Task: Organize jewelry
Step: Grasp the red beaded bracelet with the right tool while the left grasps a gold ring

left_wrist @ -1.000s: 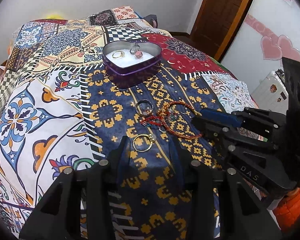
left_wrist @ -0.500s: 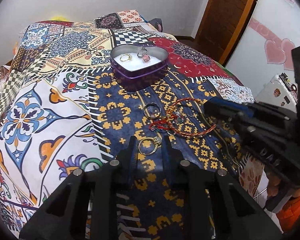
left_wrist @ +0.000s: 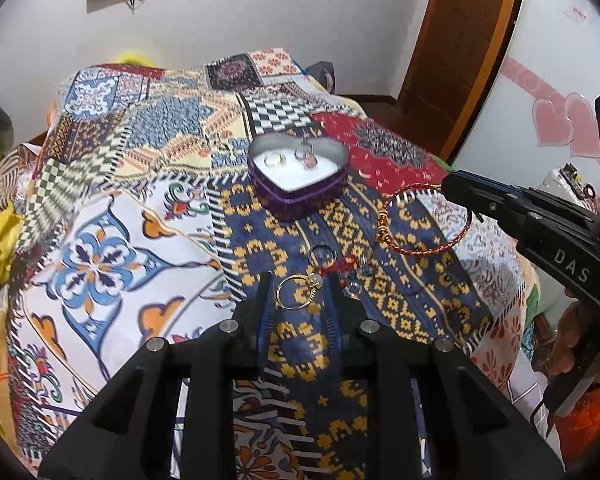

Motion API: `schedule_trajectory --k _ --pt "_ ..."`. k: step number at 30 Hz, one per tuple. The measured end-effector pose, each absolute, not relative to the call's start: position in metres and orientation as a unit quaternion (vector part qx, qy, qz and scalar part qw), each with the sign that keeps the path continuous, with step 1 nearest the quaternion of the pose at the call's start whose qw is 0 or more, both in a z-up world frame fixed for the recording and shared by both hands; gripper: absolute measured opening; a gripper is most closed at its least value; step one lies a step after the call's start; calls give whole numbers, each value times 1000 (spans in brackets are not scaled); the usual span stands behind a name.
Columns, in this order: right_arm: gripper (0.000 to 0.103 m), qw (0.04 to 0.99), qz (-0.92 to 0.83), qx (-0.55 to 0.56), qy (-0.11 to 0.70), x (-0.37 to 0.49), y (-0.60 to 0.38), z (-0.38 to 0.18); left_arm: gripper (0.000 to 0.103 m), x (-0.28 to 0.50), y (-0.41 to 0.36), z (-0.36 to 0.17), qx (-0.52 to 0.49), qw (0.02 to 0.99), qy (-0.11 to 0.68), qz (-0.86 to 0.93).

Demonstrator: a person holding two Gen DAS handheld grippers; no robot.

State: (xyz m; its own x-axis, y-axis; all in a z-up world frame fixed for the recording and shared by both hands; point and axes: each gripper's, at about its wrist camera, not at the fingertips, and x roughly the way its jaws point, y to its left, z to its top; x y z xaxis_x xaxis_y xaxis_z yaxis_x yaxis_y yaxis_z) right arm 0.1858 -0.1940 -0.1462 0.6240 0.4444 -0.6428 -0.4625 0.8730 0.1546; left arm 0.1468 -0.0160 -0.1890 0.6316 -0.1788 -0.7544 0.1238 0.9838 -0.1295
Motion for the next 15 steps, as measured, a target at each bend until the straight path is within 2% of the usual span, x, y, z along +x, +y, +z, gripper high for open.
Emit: schedule_trajectory --k 15 --pt "8 914 252 5 319 205 -189 -124 23 165 -3 -153 -34 924 374 -68"
